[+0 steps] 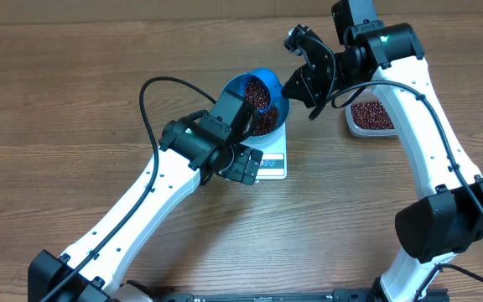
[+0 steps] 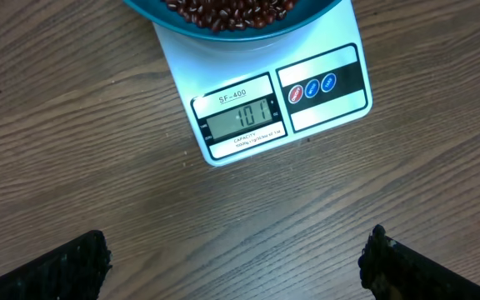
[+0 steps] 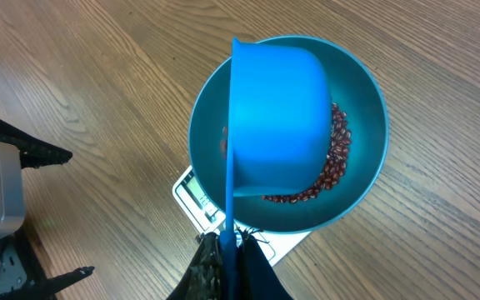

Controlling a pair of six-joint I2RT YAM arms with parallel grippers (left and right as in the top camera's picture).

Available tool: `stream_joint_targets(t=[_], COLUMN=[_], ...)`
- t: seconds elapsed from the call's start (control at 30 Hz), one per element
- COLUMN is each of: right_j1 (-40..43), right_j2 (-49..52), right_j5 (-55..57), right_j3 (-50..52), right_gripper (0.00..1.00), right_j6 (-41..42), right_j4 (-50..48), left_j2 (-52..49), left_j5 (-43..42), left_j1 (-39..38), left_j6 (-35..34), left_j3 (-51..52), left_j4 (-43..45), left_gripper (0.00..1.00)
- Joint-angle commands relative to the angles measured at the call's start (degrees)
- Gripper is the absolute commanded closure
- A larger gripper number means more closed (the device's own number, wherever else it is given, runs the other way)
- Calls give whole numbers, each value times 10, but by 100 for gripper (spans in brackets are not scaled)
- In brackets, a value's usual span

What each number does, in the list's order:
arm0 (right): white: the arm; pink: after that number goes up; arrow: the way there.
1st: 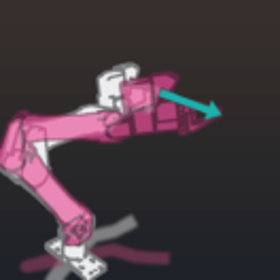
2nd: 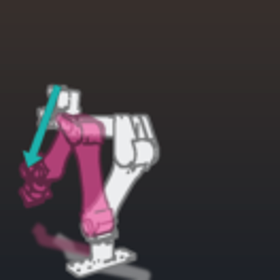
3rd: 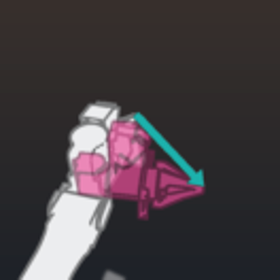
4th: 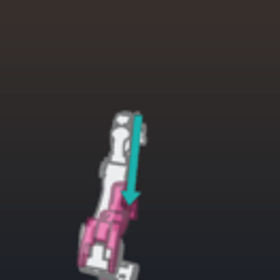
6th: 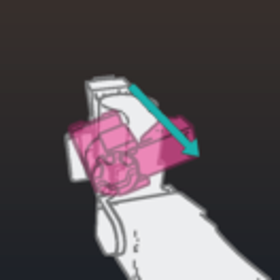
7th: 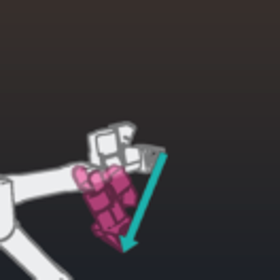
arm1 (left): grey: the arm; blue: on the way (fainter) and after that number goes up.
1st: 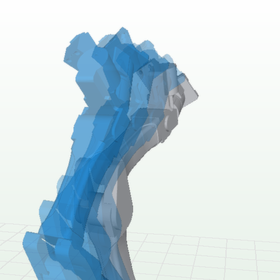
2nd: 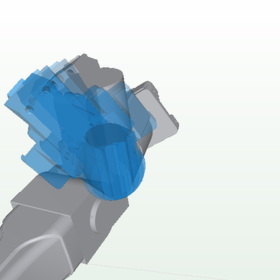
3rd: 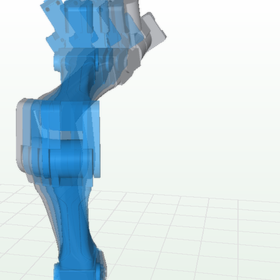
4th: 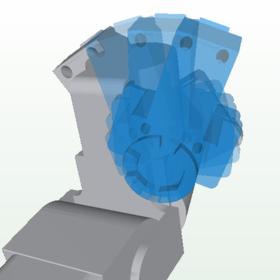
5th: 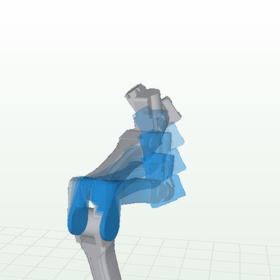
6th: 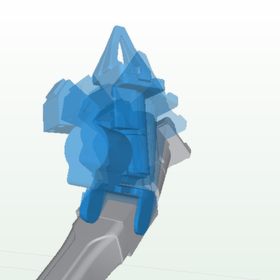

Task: Scoop item into bowl and weigh 150g on scale
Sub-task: 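Hold the scoop tilted over the bowl, pouring beans slowly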

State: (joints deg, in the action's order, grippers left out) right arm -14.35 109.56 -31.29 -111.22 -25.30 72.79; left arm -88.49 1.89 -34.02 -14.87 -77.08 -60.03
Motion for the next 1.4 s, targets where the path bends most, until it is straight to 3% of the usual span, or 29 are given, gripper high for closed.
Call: stream_joint_targets(t=[0.0,0.67,0.9,1.03,1.37], right_j1=[1,3,2,2,-2], right_j2=[-26,-26,-26,-26,-26], right_j5=[-2,34,45,57,58], right_j3=[-18,-18,-18,-17,-17], right_gripper=[96,96,96,96,96], right_j6=[-2,45,20,60,15], right_j4=[-6,-28,-16,-27,-2], left_j2=[14,14,14,14,14], left_j5=[-4,-4,-4,-4,-4], left_j1=[3,2,2,2,2], left_j6=[-1,-2,-2,-2,-2], left_j3=[-3,-3,-3,-3,-3], left_j4=[1,1,1,1,1], left_gripper=[0,1,0,0,0])
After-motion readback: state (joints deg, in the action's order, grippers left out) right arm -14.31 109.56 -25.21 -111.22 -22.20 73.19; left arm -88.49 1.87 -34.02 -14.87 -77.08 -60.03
